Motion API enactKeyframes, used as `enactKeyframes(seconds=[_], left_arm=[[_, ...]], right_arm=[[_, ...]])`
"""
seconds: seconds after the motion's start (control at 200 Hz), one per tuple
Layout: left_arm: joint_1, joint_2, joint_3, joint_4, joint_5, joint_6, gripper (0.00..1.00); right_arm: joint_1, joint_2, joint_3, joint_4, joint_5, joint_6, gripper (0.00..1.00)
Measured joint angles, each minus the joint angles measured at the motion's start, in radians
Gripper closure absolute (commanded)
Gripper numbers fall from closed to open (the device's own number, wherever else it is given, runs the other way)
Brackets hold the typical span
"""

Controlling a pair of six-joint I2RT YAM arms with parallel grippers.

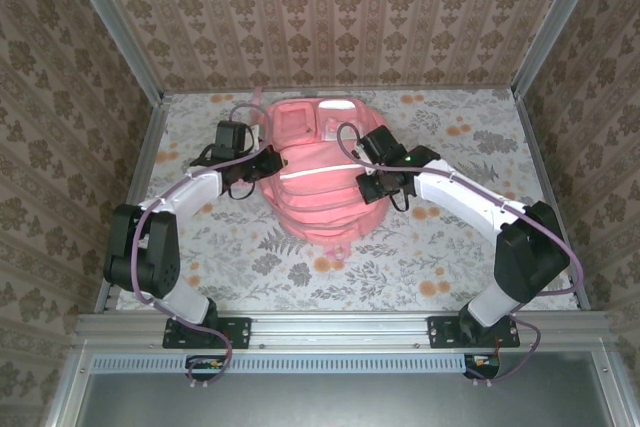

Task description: Pack the student bag

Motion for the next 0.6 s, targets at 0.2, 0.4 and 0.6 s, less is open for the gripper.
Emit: enactKeyframes(seconds=[0.2,0.4,0.6], left_arm=[[0.031,0.033,0.017,0.006,0.033,0.072,1.00],[0.036,0.039,0.026,0.006,0.044,0.129,1.00],[0.059,0.044,0.040,-0.006,0.040,0.179,1.00]], right_arm=[[-0.043,0.029,0.051,0.029,-0.040,-0.177,1.00],[-0.120,0.102,0.122,0.005,-0.153,-0.322,1.00],[-0.121,0.111,0.138,-0.010,-0.256,-0.396,1.00]])
